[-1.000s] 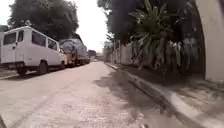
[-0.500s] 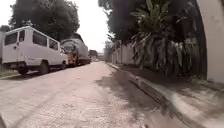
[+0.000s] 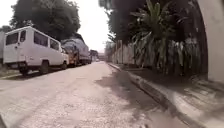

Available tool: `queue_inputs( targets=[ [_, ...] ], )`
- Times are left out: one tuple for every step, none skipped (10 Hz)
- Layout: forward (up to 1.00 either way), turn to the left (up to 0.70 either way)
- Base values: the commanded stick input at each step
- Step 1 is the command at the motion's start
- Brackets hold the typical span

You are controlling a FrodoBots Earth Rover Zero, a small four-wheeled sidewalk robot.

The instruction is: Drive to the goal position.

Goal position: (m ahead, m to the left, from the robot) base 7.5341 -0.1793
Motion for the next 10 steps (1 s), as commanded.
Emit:
queue_inputs(
  targets=[
    [0.00, 0.04],
    [0.00, 0.04],
    [0.00, 0.04],
    [0.00, 0.04],
    [0.00, 0.04],
    [0.00, 0.04],
    [0.00, 0.04],
    [0.00, 0.04],
    [0.00, 0.05],
    [0.00, 0.05]
  ],
)
